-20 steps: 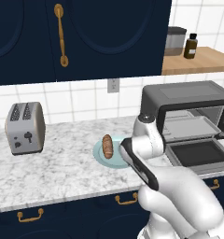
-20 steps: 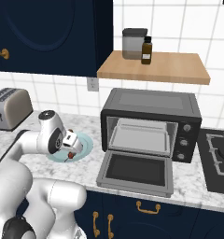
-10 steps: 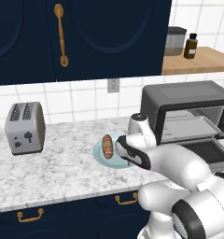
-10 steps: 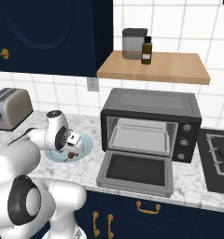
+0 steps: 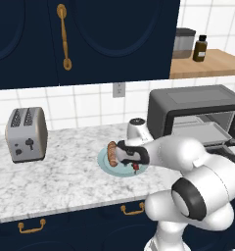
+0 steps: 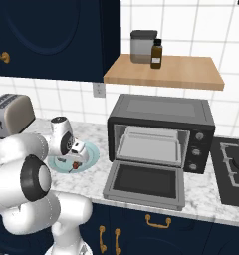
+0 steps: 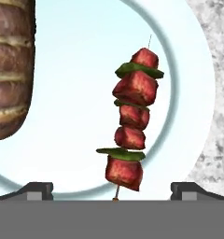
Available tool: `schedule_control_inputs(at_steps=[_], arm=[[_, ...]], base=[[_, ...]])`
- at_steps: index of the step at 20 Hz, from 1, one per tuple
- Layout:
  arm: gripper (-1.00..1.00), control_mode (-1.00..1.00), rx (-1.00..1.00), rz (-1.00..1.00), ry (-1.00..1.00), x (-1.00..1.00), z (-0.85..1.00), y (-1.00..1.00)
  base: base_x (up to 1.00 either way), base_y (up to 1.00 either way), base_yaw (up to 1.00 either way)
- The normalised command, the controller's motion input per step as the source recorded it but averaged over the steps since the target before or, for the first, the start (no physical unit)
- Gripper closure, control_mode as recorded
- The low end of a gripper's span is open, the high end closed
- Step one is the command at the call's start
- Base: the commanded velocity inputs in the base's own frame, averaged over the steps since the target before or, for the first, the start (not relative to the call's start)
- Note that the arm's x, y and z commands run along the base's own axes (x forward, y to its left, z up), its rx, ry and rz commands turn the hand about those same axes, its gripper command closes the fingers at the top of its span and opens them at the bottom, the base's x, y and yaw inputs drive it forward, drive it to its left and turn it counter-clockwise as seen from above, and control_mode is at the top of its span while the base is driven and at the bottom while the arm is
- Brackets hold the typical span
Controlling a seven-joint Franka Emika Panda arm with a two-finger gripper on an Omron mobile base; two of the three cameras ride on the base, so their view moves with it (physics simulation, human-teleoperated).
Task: Pick up the kebab skewer and baguette bread, and place them inside the toaster oven. Close the toaster oven door and start by setting the timer.
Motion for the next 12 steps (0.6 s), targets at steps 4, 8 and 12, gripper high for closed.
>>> schedule_control_inputs(at_steps=[4, 8, 12], arm=[[-1.0, -1.0, 0.0, 0.0, 0.0, 0.0, -0.28, 0.0], [-1.0, -1.0, 0.0, 0.01, 0.0, 0.0, -0.21, -0.01], [-1.0, -1.0, 0.0, 0.01, 0.0, 0.0, -0.1, -0.12]], base=[[0.0, 0.0, 0.0], [0.0, 0.0, 0.0], [0.0, 0.0, 0.0]])
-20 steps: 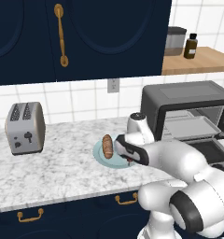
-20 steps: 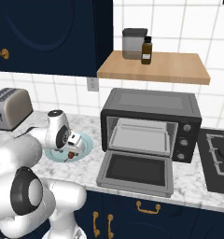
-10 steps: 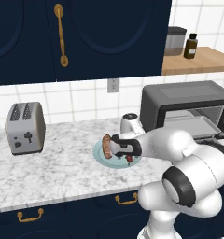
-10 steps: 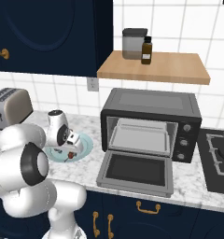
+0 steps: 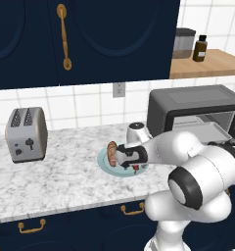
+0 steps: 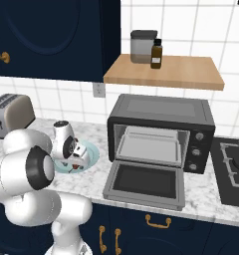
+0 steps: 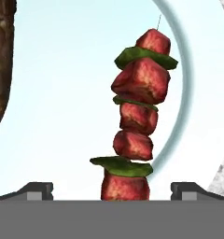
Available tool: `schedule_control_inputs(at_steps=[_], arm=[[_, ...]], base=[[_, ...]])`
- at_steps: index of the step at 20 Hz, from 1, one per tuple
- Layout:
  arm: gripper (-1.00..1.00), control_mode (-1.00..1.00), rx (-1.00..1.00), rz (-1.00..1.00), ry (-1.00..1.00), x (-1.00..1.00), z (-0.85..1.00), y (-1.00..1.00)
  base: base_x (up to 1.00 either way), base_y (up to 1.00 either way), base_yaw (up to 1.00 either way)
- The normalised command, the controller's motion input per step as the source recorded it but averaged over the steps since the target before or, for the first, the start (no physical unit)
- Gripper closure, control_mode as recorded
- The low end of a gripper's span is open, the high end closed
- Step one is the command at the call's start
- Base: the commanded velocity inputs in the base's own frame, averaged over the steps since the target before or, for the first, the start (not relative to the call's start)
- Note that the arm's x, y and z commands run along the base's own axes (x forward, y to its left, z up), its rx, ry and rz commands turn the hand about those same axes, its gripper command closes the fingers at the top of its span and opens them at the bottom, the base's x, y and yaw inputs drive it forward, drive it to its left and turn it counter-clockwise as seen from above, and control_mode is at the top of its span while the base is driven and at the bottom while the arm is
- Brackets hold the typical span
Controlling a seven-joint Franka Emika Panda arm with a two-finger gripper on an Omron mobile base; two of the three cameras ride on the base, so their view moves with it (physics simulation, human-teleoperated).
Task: Pick up the kebab skewer and baguette bread, and place them inside the toaster oven. Close the toaster oven door and start by setting the timer.
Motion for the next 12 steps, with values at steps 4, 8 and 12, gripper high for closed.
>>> schedule_control_inputs(at_steps=[4, 8, 12], arm=[[-1.0, -1.0, 0.0, 0.0, 0.0, 0.0, -0.12, -0.21], [-1.0, -1.0, 0.0, 0.01, 0.0, 0.0, -0.02, -0.04], [1.0, -1.0, 0.0, 0.01, 0.0, 0.0, 0.0, 0.01]], base=[[0.0, 0.0, 0.0], [0.0, 0.0, 0.0], [0.0, 0.0, 0.0]])
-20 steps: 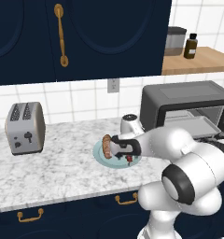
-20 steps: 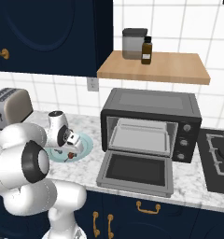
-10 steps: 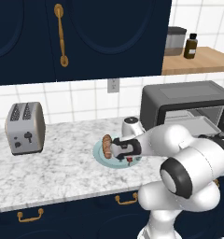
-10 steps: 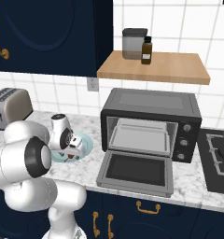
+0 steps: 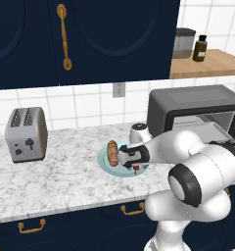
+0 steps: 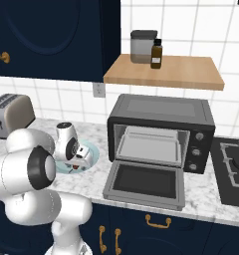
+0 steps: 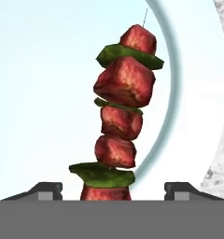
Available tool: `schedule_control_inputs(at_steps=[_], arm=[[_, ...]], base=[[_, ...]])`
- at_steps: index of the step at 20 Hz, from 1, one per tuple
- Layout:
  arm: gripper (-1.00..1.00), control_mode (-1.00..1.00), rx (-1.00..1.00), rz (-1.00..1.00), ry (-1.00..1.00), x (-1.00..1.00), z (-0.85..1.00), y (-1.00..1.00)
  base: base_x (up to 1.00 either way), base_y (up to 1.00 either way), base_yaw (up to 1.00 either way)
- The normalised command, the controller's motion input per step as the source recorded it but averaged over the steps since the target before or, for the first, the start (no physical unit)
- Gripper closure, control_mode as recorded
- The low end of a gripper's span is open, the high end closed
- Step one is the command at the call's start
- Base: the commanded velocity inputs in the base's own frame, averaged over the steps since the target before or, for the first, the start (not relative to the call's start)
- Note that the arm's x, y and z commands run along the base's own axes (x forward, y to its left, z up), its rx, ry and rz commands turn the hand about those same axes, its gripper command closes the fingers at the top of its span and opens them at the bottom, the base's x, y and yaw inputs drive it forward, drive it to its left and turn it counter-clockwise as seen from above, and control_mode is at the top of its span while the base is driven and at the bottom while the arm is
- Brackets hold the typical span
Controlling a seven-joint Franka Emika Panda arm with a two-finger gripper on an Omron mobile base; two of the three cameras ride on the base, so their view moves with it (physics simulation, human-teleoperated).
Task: Pick up the kebab skewer and baguette bread, and place them inside the toaster oven. Close the toaster oven door and start by setting the timer.
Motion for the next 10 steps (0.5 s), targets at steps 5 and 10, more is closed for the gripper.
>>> schedule_control_inputs(at_steps=[5, 10], arm=[[1.0, -1.0, 0.0, 0.01, 0.0, -0.05, 0.0, 0.0], [1.0, -1.0, 0.0, 0.15, -0.01, -0.52, 0.37, -0.09]], base=[[0.0, 0.0, 0.0], [0.0, 0.0, 0.0]])
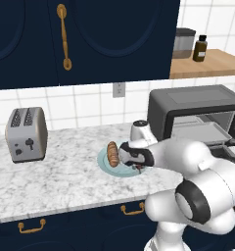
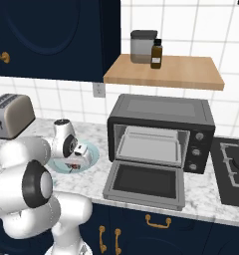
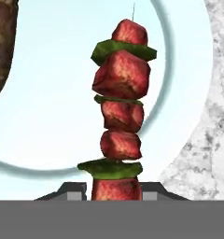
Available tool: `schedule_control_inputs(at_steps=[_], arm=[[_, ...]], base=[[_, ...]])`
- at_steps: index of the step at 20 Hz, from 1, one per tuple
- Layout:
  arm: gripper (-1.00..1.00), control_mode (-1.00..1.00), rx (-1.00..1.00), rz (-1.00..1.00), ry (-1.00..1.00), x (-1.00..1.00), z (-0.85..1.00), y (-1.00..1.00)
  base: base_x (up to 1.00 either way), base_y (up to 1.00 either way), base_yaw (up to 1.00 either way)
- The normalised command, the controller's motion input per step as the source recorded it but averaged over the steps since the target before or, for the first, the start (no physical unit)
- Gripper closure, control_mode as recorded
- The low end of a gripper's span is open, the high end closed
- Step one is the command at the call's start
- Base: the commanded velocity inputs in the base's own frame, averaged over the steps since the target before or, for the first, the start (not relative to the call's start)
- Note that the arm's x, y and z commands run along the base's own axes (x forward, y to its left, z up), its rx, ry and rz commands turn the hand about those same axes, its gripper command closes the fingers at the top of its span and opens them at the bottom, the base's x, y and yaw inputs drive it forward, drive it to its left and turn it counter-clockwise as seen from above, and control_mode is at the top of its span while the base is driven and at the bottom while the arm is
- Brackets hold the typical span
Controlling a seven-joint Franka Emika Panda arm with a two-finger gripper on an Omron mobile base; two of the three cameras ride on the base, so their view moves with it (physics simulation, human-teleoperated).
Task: Pick up the kebab skewer and baguette bread, and place them inside the toaster oven. Close the toaster oven door and start by setting the timer.
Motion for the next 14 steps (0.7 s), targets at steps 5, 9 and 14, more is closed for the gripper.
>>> schedule_control_inputs(at_steps=[5, 9, 14], arm=[[1.0, -1.0, 0.0, 0.25, 0.0, -0.79, 1.0, -0.45], [1.0, -1.0, 0.0, 0.26, -0.09, -0.78, 0.65, -0.83], [1.0, -1.0, 0.01, 0.19, -0.1, -0.42, 0.64, -0.82]], base=[[0.0, 0.0, 0.0], [0.0, 0.0, 0.0], [0.0, 0.0, 0.0]])
